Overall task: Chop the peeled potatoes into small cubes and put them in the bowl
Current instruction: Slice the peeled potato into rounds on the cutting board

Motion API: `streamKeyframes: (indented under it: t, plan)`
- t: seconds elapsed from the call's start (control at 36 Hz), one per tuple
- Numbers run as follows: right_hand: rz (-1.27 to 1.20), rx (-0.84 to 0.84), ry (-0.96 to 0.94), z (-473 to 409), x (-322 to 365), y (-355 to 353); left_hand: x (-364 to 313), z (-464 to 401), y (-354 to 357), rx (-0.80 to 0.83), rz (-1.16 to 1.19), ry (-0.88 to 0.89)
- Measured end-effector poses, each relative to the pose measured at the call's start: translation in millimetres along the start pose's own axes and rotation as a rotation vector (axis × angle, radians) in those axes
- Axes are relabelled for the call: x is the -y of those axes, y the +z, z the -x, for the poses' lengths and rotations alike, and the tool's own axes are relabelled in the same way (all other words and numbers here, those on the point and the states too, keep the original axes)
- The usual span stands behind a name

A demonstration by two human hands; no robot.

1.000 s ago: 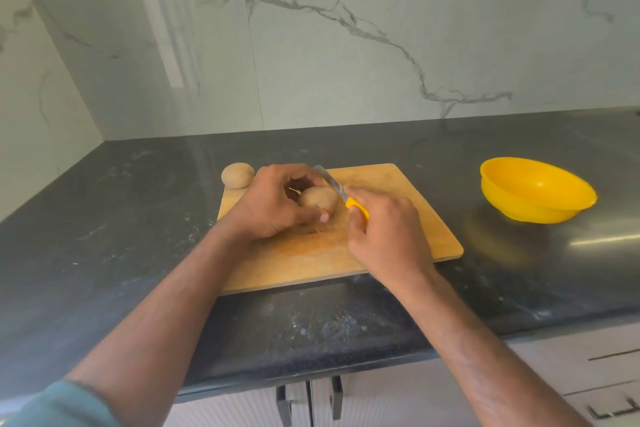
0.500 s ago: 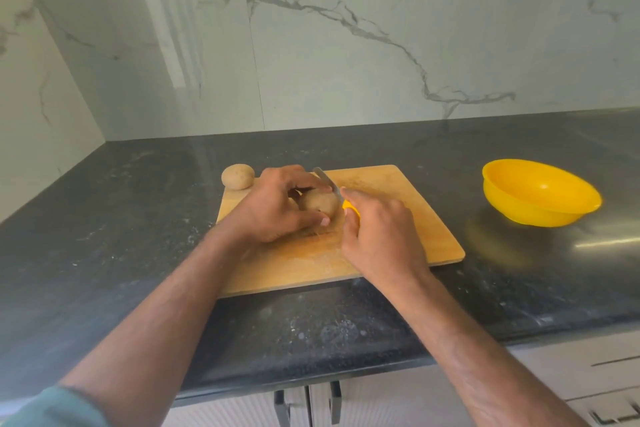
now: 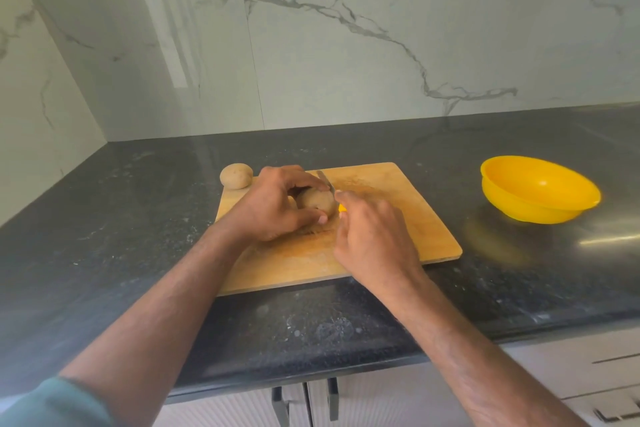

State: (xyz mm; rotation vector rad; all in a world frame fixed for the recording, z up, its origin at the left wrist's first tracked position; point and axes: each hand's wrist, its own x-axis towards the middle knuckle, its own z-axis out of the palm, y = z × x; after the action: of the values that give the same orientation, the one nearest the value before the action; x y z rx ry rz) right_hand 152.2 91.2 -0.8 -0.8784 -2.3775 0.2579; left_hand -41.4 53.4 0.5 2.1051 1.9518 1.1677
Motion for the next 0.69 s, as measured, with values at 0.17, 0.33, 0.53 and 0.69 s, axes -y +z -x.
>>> streamKeyframes:
  t: [0.17, 0.33, 0.53, 0.69]
  plan:
    - [0.035, 0.056, 0.007, 3, 1, -2, -1, 0, 0, -0.005, 0.006, 0.002]
    - [0.061, 0.092, 0.015, 14, 6, -6, 0, 0, 1, -0.005, -0.022, -0.009]
    - [0.099, 0.116, 0.016, 18, 10, -12, -2, 1, 0, 0.005, -0.035, -0.009]
    - [0.103, 0.11, 0.017, 21, 12, -14, -3, 1, -1, 0.011, -0.038, -0.02]
